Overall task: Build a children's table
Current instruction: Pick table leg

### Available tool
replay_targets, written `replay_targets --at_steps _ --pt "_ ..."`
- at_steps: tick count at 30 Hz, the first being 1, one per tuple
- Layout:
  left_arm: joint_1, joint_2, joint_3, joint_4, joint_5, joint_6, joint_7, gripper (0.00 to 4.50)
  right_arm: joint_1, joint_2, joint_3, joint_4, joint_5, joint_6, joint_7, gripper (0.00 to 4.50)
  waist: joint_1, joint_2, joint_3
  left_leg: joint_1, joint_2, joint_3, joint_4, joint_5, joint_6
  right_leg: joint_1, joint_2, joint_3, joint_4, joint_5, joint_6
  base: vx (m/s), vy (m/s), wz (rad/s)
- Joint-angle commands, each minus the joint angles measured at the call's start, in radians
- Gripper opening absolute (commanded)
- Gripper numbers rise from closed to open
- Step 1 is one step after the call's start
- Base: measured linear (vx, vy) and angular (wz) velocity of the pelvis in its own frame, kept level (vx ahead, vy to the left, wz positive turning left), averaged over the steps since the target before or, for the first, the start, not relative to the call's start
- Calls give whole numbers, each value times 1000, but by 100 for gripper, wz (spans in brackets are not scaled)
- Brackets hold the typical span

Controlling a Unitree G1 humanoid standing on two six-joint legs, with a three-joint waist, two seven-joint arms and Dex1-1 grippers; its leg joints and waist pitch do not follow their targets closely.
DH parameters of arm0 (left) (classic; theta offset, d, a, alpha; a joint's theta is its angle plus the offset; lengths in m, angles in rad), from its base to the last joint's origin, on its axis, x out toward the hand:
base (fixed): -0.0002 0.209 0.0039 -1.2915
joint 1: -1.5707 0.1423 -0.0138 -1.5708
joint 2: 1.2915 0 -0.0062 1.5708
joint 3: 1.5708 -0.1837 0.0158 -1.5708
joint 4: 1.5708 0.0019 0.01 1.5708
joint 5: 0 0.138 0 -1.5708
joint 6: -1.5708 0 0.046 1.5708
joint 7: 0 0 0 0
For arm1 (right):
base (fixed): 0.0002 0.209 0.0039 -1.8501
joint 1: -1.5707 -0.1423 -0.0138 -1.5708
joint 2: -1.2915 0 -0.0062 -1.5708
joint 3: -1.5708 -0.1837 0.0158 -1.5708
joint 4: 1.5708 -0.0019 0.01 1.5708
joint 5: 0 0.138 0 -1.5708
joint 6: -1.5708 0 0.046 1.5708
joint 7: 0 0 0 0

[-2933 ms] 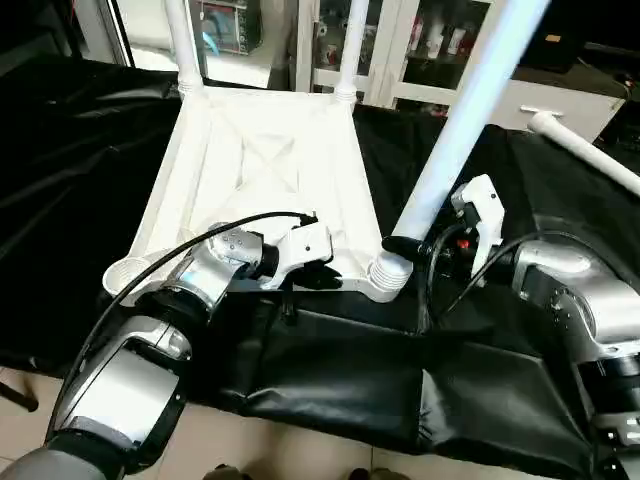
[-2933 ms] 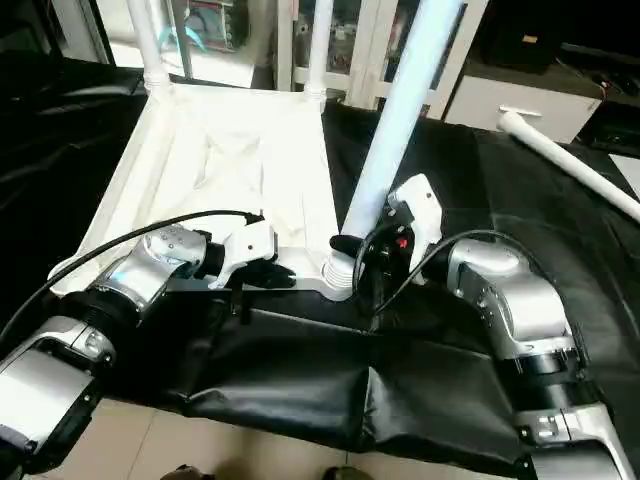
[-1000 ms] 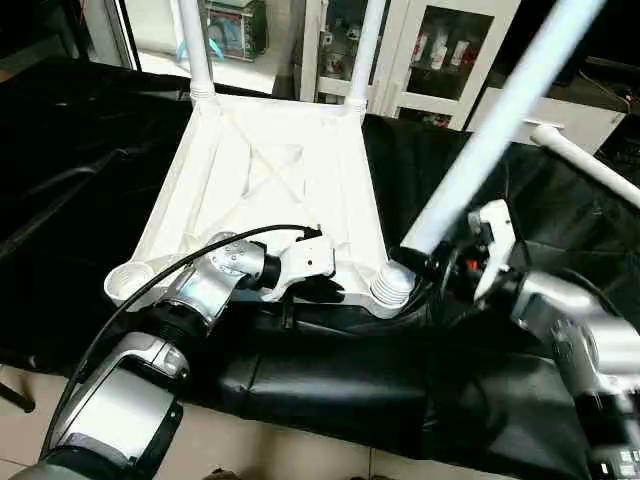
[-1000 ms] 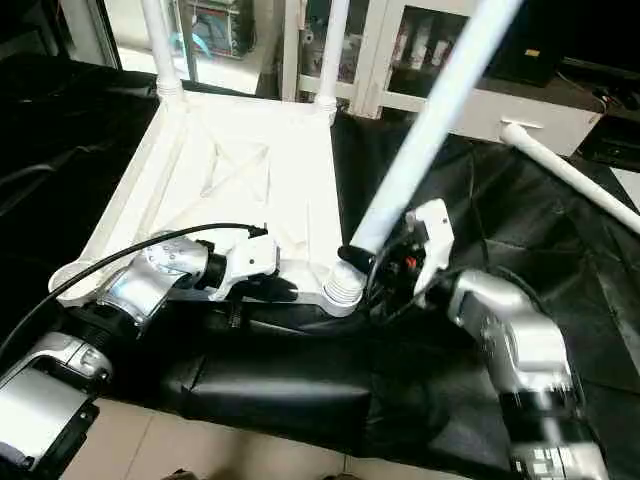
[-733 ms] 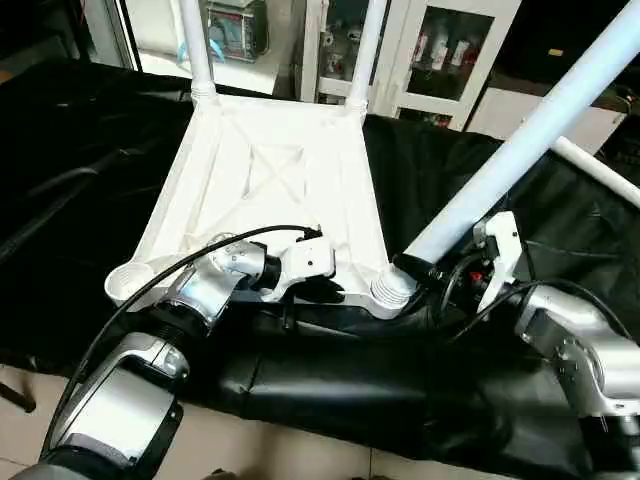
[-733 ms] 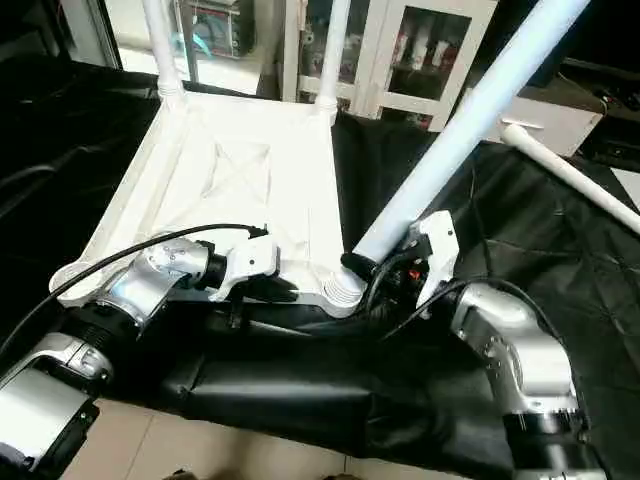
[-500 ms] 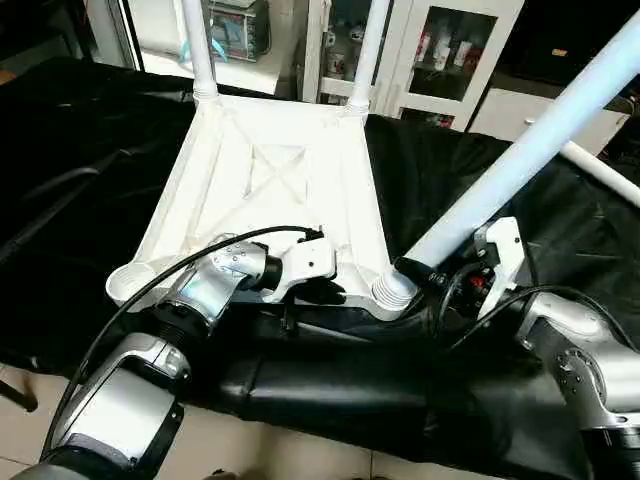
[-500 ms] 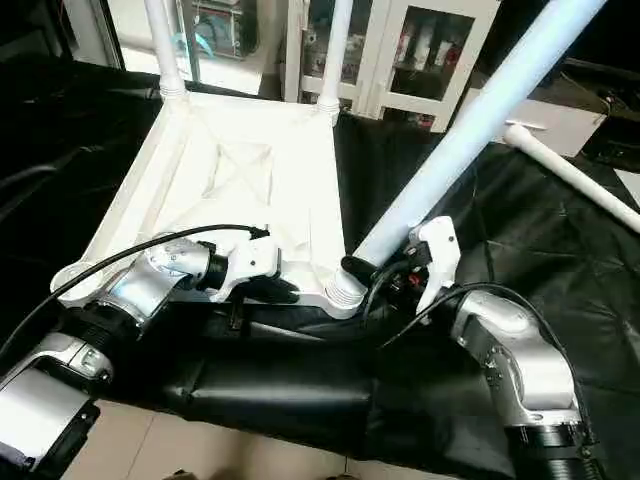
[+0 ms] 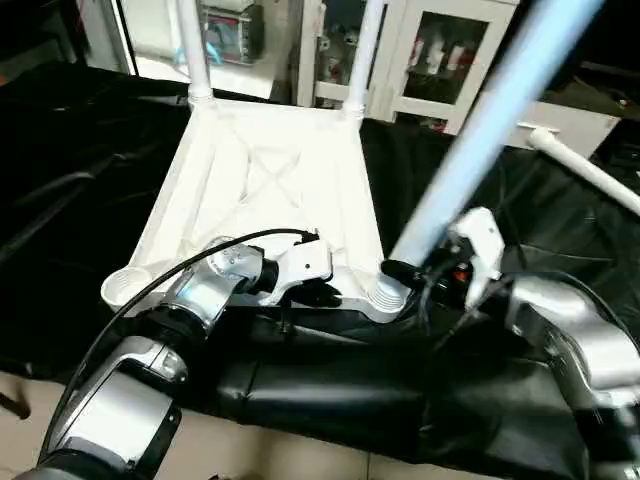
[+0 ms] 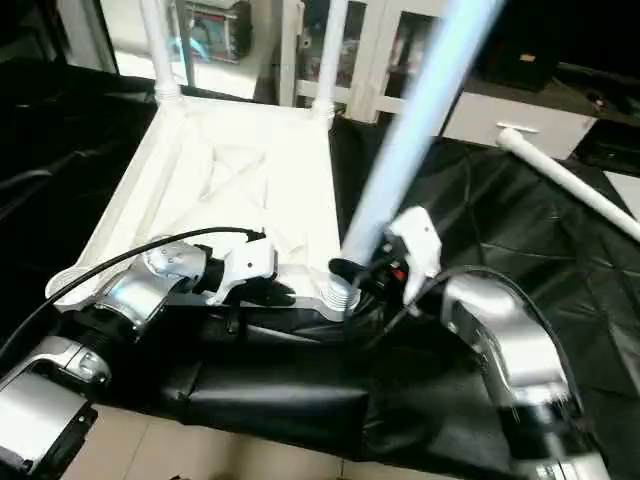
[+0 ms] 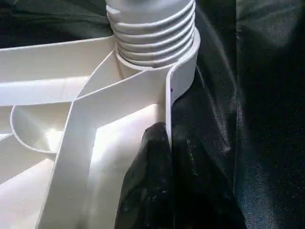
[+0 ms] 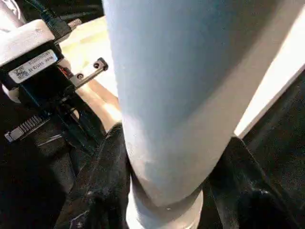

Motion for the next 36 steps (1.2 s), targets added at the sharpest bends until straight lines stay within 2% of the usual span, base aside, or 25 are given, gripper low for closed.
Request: replay_targets --at_steps 1,4,9,11,13,14,17,18,21,24,26,28,29,32,35,36 --pt "32 -5 -24 16 17 12 -17 0 34 -4 60 114 -48 90 -8 184 -6 4 -27 1 22 -16 -87 -382 -9 14 -38 21 -96 -488 -114 0 0 0" --pt "34 -4 -22 14 16 15 -17 0 24 -7 76 139 -60 94 -4 184 -9 4 -26 2 23 -19 -89 -408 -12 11 -36 20 -99 -507 -105 0 0 0" --pt "38 -3 -21 6 16 19 -17 0 8 16 71 196 -74 90 -29 184 -18 4 -26 1 23 -23 -93 -437 -16 9 -37 17 -105 -542 -96 0 0 0" --pt "41 -2 -21 3 17 21 -18 0 8 20 74 220 -85 74 -37 184 -20 3 -27 1 23 -24 -96 -442 -17 10 -38 15 -107 -546 -93 0 0 0" --pt "43 -1 -22 0 18 23 -19 0 7 31 72 266 -102 40 -59 184 -21 4 -25 5 23 -23 -95 -457 -19 4 -38 17 -111 -554 -90 0 0 0" --pt "43 -1 -21 -1 18 24 -19 0 6 35 68 276 -103 32 -68 184 -21 9 -22 7 23 -25 -97 -482 -21 0 -37 16 -116 -579 -86 0 0 0" --pt "44 -1 -21 -1 18 23 -20 0 4 41 64 289 -104 19 -80 184 -25 5 -23 9 22 -30 -98 -515 -22 -1 -37 12 -120 -623 -69 0 0 0" --pt "44 -1 -20 -1 19 22 -20 0 6 42 68 288 -109 14 -81 184 -26 10 -24 5 23 -32 -102 -507 -24 3 -37 12 -118 -593 -73 0 0 0" --pt "44 0 -20 -1 20 22 -21 0 10 36 90 283 -130 -1 -76 184 -26 9 -24 5 24 -30 -103 -501 -27 3 -34 13 -114 -531 -91 0 0 0" --pt "44 -1 -20 -3 20 22 -21 0 13 36 96 281 -134 -24 -66 184 -26 10 -23 11 23 -29 -102 -529 -25 -2 -35 13 -119 -559 -89 0 0 0" --pt "44 -1 -19 -3 21 22 -21 0 13 38 92 278 -129 -29 -63 184 -25 10 -24 9 24 -30 -103 -520 -24 0 -35 14 -117 -541 -92 0 0 0" --pt "44 -2 -18 -4 22 22 -21 0 11 41 76 267 -111 -37 -56 184 -23 10 -25 8 25 -27 -104 -495 -23 3 -34 16 -114 -492 -104 0 0 0" --pt "45 -2 -17 -5 24 22 -21 0 5 41 46 246 -77 -41 -38 184 -23 10 -25 7 25 -26 -104 -490 -23 3 -33 16 -113 -480 -108 0 0 0" --pt "46 1 -16 -7 25 21 -22 0 -15 18 7 217 -30 -35 8 184 -19 11 -27 5 27 -22 -104 -454 -18 9 -33 17 -105 -413 -132 0 0 0" --pt "45 2 -17 -7 27 19 -23 0 -40 -23 -18 199 1 -10 58 183 -17 11 -26 5 28 -19 -104 -440 -11 13 -33 18 -103 -398 -144 0 0 0" --pt "45 1 -17 -7 28 18 -23 0 -49 -45 -23 196 10 3 83 183 -14 2 -31 7 27 -12 -97 -404 3 15 -34 20 -101 -380 -153 0 0 0"
